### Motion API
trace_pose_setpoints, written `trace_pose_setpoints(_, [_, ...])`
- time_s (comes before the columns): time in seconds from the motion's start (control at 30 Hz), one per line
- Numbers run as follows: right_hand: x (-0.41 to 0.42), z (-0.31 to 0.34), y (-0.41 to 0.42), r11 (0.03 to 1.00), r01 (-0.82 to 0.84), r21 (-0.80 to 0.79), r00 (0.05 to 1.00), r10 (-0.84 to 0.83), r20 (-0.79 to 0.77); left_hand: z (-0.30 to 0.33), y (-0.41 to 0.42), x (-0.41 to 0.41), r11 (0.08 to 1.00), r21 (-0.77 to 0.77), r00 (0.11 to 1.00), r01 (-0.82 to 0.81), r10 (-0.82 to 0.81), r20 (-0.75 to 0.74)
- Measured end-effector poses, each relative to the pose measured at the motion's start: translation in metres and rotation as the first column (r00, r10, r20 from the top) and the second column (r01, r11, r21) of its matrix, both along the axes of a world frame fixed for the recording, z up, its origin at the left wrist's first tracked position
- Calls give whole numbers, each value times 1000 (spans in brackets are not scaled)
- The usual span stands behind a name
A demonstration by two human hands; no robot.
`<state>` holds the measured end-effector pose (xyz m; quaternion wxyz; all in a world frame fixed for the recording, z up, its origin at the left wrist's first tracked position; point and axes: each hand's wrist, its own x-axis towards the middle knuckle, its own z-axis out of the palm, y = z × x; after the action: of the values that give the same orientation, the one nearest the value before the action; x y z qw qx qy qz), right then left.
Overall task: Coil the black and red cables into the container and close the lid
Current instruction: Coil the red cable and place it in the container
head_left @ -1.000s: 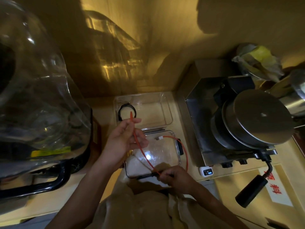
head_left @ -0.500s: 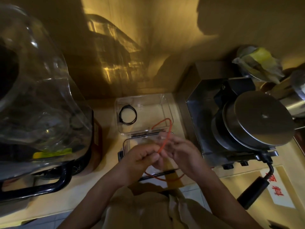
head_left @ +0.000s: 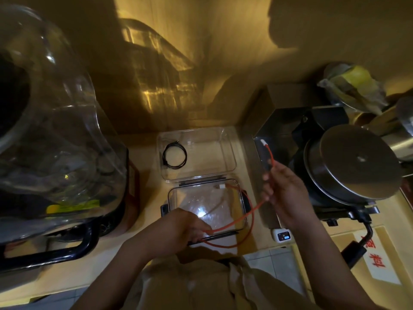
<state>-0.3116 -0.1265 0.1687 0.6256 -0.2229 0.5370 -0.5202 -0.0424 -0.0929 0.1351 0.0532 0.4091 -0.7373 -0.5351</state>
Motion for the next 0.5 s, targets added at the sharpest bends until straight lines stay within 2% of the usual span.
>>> trace_pose_setpoints(0.2, [-18,-4,-5,999,-23,-25,988,19,-152,-3,-2,1,981,-77,966,179,-160,205])
trace_pose_setpoints(0.3, [-25,-6,-7,999,-24,-29,979,18,-201,-3,-2,2,972,-122,938,199,-153,312])
trace_pose_setpoints(0.4, [-22,-6,-6,998,-50,-41,955,36,-295,-3,-2,5,977,-119,945,176,-134,298])
trace_pose_setpoints(0.5, [-16,-3,-4,992,-120,-36,881,89,-465,-3,-6,5,961,-203,951,190,-128,282])
